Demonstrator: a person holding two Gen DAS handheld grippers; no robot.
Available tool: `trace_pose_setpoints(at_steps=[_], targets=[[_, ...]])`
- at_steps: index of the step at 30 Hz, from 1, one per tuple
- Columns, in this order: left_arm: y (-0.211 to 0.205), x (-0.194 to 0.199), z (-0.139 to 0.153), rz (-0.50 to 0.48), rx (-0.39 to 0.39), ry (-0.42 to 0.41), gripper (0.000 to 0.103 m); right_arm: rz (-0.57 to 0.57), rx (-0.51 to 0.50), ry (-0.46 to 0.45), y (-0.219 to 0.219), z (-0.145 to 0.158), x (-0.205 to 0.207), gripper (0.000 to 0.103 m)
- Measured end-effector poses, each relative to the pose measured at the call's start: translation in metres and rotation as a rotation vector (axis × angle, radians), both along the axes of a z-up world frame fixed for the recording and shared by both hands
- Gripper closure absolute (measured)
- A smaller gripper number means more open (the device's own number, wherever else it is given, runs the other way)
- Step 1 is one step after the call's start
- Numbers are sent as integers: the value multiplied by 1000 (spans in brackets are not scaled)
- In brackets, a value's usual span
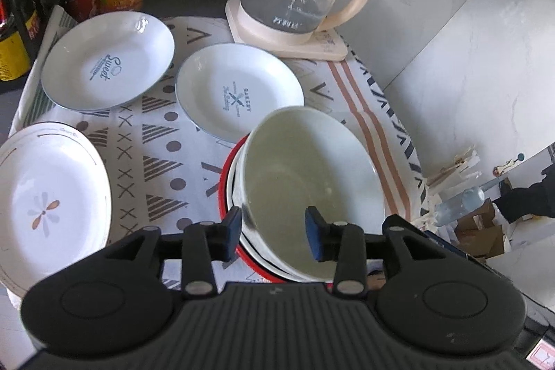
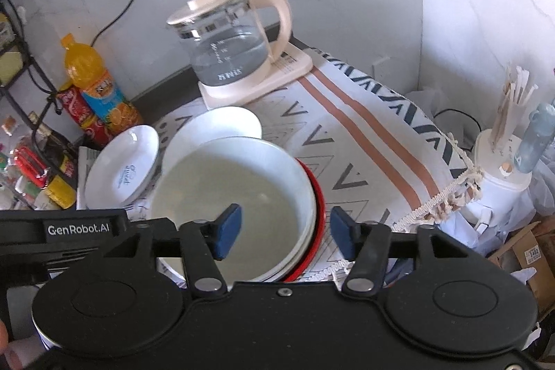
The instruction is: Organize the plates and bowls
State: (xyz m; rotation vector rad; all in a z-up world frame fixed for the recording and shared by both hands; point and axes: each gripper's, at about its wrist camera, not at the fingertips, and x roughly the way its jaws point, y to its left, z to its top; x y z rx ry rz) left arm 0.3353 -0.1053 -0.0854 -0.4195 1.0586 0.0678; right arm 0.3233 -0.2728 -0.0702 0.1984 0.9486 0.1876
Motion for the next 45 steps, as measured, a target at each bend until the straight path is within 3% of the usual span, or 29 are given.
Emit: trace_pose_setpoints(at_steps=[13,22,24,26,29,34,45], targets=[[40,-38,37,93,43,-64,34,62,18,-31,17,23,-17,30],[77,-71,46,158,80,-91,26,130,30,-40,46,22,-25,30],[86,-77,46,178,81,-89,25,147,39,-50,53,22,-28,33],[94,-83,47,194,78,-88,25,168,46,-36,60,19,-29,57],[106,-91,47,221,73,-86,25,198,64,6,69,9,-29,80],[125,-104,46,258,70,-79,25,229,56,24,83,6,-33,87],[156,-119,40,314,58,-69,25,302,124,31,96,9,-18,87]])
